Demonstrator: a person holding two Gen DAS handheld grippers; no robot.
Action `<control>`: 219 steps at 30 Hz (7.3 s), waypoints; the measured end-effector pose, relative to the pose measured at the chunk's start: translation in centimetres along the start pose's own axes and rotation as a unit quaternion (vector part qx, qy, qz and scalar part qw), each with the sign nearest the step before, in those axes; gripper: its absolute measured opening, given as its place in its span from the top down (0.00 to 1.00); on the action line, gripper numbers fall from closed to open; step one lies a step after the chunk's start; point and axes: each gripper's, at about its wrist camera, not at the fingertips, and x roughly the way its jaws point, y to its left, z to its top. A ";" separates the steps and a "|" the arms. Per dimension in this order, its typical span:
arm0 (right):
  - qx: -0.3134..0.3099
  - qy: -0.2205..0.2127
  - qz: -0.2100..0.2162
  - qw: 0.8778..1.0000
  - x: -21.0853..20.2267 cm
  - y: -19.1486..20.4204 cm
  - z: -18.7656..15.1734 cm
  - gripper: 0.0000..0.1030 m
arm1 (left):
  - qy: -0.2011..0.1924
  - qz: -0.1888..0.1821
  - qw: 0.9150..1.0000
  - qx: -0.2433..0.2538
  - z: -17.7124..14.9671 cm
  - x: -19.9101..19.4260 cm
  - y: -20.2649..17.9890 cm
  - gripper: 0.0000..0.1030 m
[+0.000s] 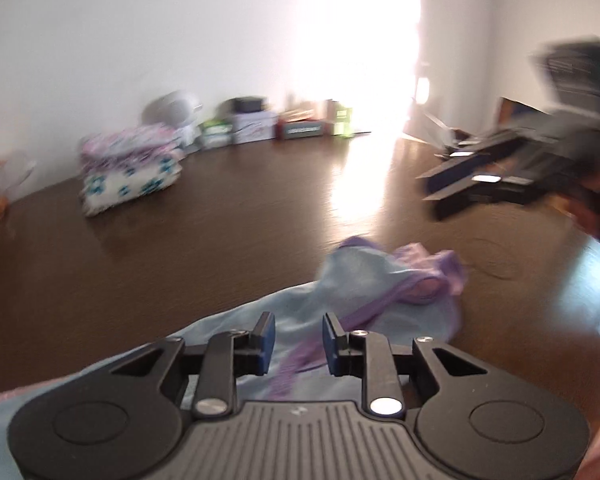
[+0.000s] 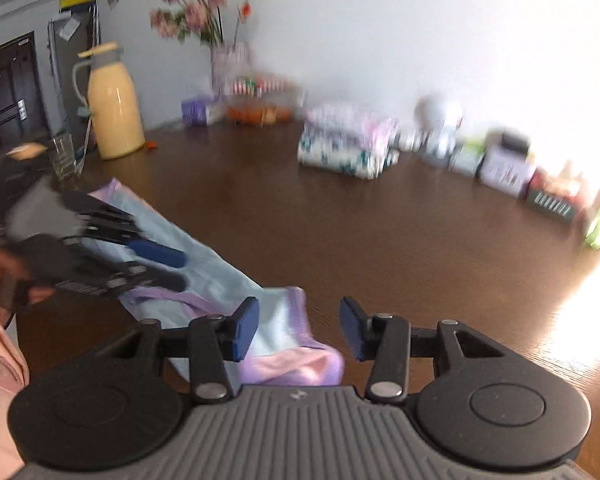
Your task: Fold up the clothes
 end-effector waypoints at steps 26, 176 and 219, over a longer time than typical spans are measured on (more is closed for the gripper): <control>0.088 0.060 0.205 0.973 4.3 -5.3 -1.1 0.95 | 0.046 -0.048 0.997 0.037 0.5 3.8 -3.9 0.76; -0.014 0.012 -0.016 1.000 13.2 18.7 0.9 0.05 | -0.011 0.171 0.915 -0.366 -12.1 -13.5 18.5 0.61; 0.038 -0.029 -0.053 0.997 6.6 14.5 -3.2 0.00 | 0.018 0.172 0.972 -0.158 -8.1 -9.0 7.8 0.83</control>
